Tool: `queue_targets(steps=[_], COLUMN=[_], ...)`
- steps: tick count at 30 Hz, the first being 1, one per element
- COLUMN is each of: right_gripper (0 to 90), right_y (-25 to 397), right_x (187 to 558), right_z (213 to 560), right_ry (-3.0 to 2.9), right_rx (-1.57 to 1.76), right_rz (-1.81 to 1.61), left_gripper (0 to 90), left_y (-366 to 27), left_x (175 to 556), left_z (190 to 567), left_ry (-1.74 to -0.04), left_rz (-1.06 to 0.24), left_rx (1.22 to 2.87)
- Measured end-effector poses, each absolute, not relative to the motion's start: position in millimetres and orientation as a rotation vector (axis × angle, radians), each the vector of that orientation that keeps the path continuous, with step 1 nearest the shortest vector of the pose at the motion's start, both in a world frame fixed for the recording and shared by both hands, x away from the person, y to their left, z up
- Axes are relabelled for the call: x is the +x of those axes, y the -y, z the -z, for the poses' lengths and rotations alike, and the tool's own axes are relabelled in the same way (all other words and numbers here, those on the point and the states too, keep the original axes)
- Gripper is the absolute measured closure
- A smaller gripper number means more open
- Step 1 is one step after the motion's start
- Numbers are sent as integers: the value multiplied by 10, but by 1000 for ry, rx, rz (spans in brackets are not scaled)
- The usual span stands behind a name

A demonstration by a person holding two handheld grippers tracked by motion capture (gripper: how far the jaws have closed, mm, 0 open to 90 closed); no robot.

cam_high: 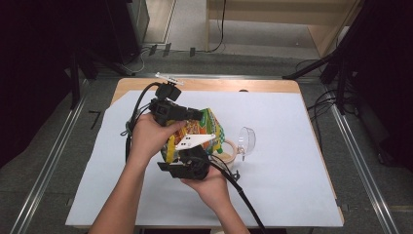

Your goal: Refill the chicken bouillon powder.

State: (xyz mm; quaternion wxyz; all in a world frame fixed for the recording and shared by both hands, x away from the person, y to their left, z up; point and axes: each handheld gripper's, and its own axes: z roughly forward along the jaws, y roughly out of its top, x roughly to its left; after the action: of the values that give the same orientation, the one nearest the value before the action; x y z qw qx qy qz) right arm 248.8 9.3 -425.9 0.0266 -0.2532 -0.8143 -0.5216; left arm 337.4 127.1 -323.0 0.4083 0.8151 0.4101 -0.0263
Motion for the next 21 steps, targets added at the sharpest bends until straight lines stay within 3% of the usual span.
queue_targets(steps=[21], right_gripper=[690], right_y=[-112], right_x=[2438], right_z=[4264], right_ry=[2512], right_rx=[-800], right_rz=[1640], left_gripper=[789], left_y=[-1231], left_x=[3357], left_z=[3217], left_ry=[-1018], left_rz=[61], left_rx=[2079])
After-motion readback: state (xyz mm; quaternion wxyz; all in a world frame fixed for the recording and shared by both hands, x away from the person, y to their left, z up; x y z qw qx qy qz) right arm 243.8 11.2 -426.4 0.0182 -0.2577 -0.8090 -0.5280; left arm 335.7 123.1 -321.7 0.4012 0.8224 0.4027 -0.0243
